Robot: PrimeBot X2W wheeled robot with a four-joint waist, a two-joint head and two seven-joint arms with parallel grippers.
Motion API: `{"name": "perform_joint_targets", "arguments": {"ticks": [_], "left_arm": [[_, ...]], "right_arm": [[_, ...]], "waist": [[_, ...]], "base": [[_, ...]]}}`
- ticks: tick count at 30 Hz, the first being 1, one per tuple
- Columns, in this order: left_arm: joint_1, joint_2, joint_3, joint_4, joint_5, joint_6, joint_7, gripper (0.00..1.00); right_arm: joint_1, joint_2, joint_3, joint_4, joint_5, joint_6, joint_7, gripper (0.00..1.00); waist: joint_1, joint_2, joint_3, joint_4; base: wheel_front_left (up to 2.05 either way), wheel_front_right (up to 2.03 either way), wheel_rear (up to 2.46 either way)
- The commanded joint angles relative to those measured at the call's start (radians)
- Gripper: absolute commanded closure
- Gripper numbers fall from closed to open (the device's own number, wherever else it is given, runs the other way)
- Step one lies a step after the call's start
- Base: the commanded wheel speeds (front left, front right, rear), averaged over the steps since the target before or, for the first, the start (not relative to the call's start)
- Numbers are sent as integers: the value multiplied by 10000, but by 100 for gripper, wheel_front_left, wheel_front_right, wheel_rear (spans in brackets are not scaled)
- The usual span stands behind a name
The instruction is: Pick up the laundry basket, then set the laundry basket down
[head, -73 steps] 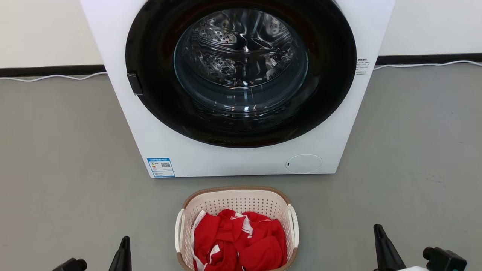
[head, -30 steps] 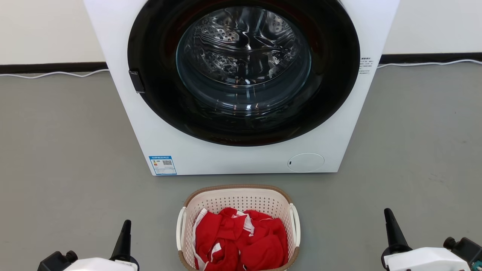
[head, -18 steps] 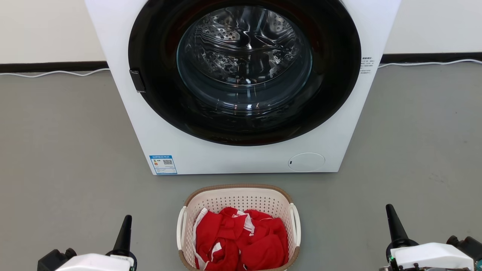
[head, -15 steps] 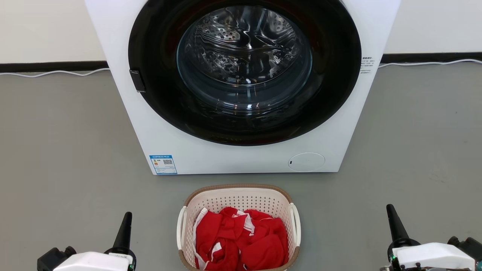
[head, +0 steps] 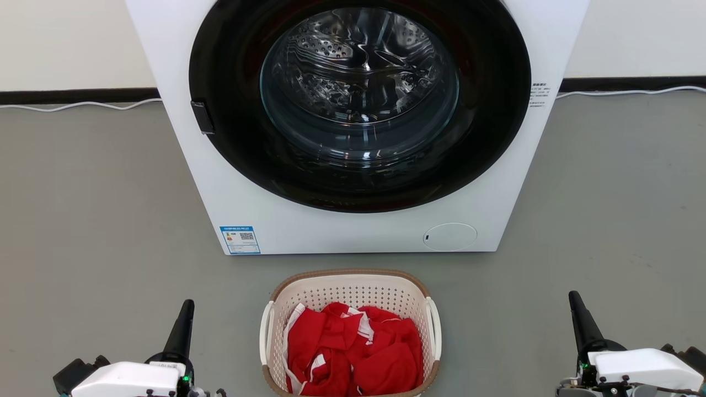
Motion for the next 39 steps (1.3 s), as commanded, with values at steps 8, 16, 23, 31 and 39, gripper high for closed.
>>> {"name": "perform_joint_targets", "arguments": {"ticks": [8, 16, 23, 31, 39], "left_arm": [[-625, 6, 370, -411, -1002, -149, 294, 100], [-710, -28, 439, -488, -1662, -180, 501, 100], [-794, -61, 506, -562, -2305, -211, 701, 100], [-793, -61, 506, -563, -2305, -211, 701, 100], [-793, -61, 505, -563, -2306, -211, 700, 100]], "right_arm": [[-601, -110, 60, -368, 1232, 68, 372, 100], [-705, -110, -10, -405, 2049, 71, 582, 100], [-805, -110, -79, -440, 2844, 73, 787, 100], [-806, -103, -90, -439, 2835, 73, 796, 100], [-807, -96, -100, -439, 2826, 73, 804, 100]], "waist": [[0, -1, 15, 18], [0, -1, 26, 31], [0, -1, 37, 45], [0, -1, 37, 45], [0, -1, 37, 45]], "base": [[0, 0, 0], [0, 0, 0], [0, 0, 0], [0, 0, 0], [0, 0, 0]]}}
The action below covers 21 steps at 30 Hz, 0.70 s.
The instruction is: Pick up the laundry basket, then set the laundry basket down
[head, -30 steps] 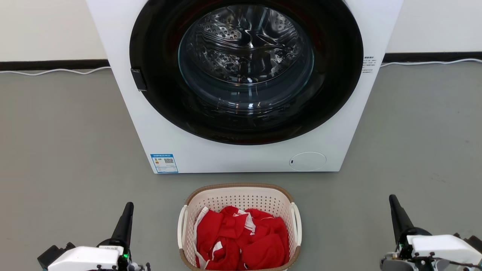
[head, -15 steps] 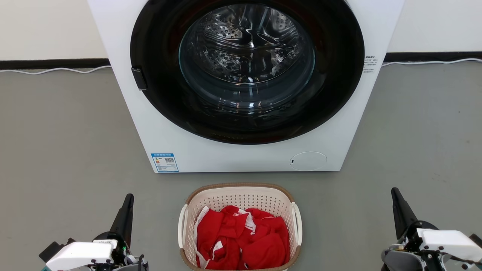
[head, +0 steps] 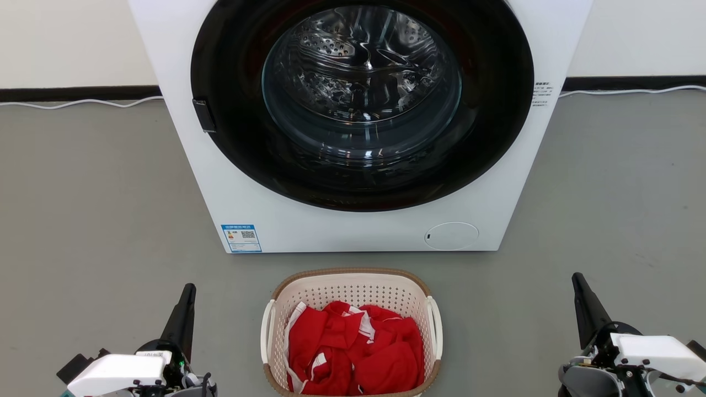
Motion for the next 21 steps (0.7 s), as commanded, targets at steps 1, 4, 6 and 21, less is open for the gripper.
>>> {"name": "perform_joint_targets", "arguments": {"ticks": [1, 4, 6, 21], "left_arm": [[-563, 99, 315, -296, -47, -102, 63, 100], [-563, 99, 315, -297, -47, -102, 63, 100], [-563, 99, 315, -297, -47, -102, 63, 100], [-563, 99, 314, -297, -48, -102, 63, 100]], "right_arm": [[-406, -93, 196, -310, 95, 73, 68, 100], [-406, -91, 193, -310, 92, 73, 71, 100], [-406, -89, 190, -310, 90, 73, 73, 100], [-408, -79, 175, -309, 78, 73, 85, 100]], "waist": [[0, -1, 0, 0], [0, -1, 0, 0], [0, -1, 0, 0], [0, -1, 0, 0]], "base": [[0, 0, 0], [0, 0, 0], [0, 0, 0], [0, 0, 0]]}}
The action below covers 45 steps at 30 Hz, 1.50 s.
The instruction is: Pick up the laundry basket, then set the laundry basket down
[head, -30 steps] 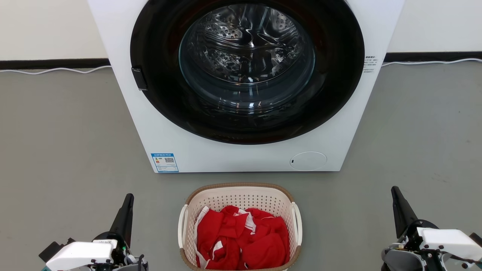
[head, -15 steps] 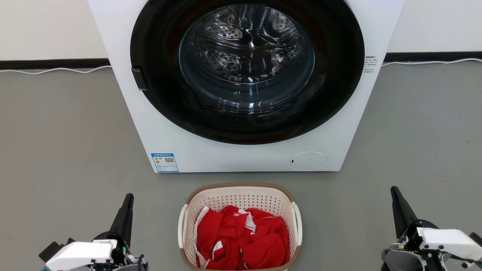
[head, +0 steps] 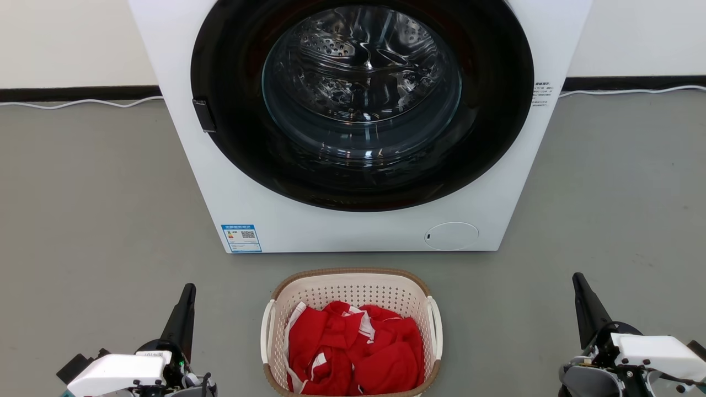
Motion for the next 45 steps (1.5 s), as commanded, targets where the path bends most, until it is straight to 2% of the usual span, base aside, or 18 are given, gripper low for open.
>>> {"name": "perform_joint_targets", "arguments": {"ticks": [1, 45], "left_arm": [[-563, 99, 314, -293, -48, -102, 63, 100], [-562, 99, 313, -295, -49, -102, 61, 100]], "right_arm": [[-408, -80, 192, -309, 77, 73, 84, 100], [-411, -61, 164, -308, 54, 73, 106, 100]], "waist": [[0, -1, 0, 0], [-1, -1, 0, 0]], "base": [[0, 0, 0], [0, 0, 0]]}}
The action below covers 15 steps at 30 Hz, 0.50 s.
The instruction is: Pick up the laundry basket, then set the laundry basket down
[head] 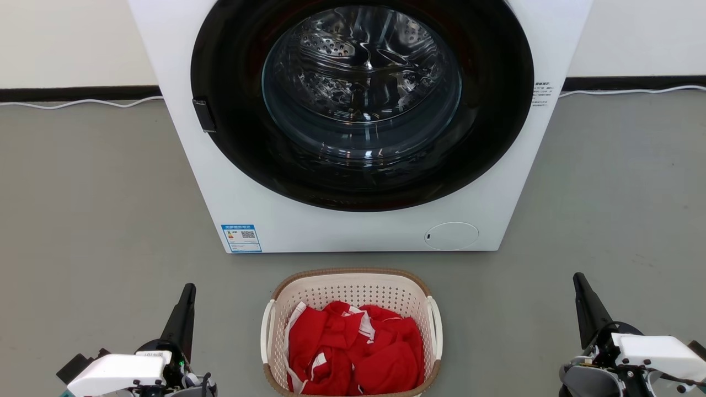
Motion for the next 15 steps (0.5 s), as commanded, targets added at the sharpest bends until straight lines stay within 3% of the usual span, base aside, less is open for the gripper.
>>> {"name": "perform_joint_targets", "arguments": {"ticks": [1, 15], "left_arm": [[-562, 99, 311, -293, -47, -102, 61, 100], [-562, 99, 310, -293, -48, -102, 61, 100]], "right_arm": [[-411, -63, 186, -308, 55, 73, 105, 100], [-411, -59, 180, -308, 50, 73, 109, 100]], "waist": [[0, 0, 0, 0], [0, 0, 0, 0]], "base": [[0, 0, 0], [0, 0, 0]]}}
